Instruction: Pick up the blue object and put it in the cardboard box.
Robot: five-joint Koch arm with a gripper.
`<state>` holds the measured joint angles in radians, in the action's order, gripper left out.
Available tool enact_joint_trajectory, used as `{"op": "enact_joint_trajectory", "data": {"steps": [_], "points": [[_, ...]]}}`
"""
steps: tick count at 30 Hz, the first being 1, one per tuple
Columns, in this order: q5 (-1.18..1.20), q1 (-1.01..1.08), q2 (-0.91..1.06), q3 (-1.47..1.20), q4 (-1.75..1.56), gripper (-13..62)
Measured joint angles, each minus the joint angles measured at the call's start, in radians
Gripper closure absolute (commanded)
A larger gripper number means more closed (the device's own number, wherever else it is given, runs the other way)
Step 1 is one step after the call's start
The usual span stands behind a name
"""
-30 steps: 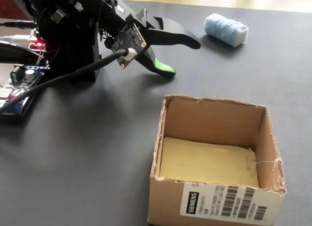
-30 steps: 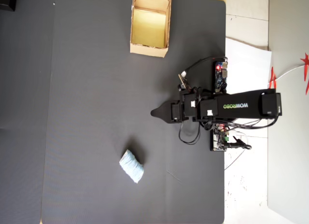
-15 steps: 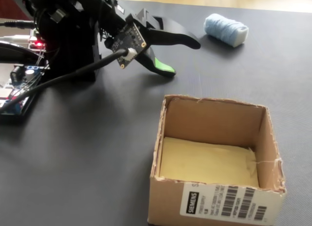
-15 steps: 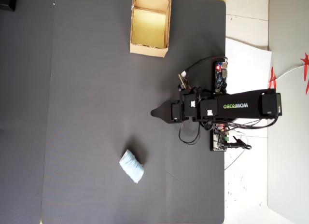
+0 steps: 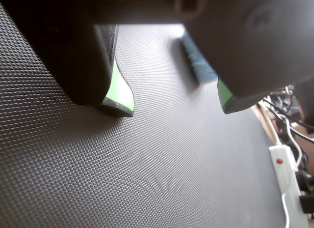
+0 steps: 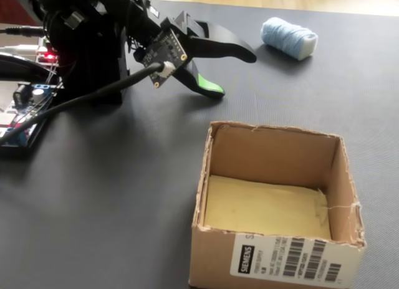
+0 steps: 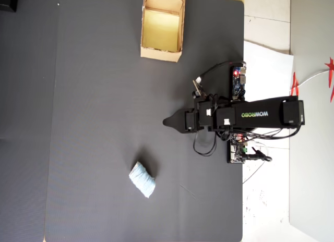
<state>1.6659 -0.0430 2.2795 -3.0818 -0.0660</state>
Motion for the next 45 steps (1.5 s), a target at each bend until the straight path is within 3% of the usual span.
{"op": "enact_joint_trajectory", "data": {"steps": [24,45], "points": [[-0.003,-0.16,0.0,0.002,0.002,15.4],[-0.005,-0.518,0.0,-0.002,-0.023,15.6]]}}
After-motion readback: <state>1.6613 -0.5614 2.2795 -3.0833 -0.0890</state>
